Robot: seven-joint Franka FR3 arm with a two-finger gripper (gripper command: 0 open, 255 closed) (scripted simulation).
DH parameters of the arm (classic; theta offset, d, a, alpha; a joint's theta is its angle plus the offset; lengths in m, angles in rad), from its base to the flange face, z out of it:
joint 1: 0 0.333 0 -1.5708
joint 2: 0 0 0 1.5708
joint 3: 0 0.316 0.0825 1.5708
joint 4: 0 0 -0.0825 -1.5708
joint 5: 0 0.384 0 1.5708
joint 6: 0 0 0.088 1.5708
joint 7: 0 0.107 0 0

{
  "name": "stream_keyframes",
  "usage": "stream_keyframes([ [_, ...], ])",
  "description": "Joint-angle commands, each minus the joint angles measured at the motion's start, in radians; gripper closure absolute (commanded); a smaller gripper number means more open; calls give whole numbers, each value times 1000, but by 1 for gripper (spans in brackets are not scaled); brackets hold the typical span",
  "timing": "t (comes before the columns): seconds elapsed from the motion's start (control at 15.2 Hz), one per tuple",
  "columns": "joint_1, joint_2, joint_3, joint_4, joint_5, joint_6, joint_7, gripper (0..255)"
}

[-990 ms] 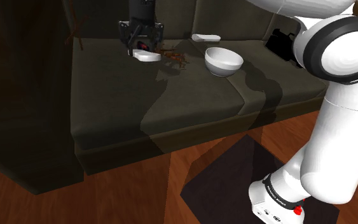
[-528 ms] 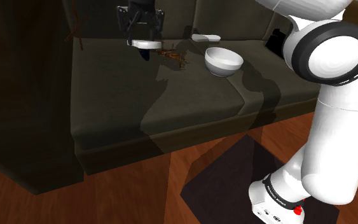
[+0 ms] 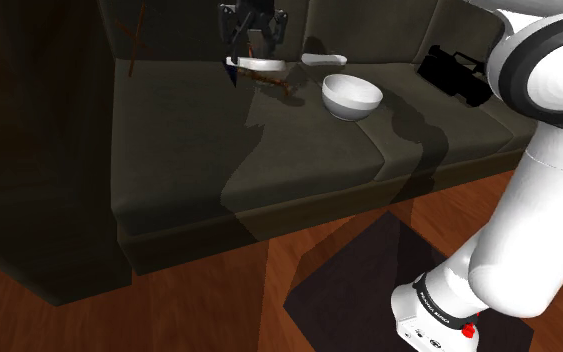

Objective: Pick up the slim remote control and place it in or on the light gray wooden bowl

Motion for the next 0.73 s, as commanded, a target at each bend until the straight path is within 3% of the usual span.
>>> stream_keyframes([
  [0.0, -44, -54, -12, -67, 20, 15, -49, 255],
  [0.66, -209, -229, -103, -285, 78, 64, -290, 255],
])
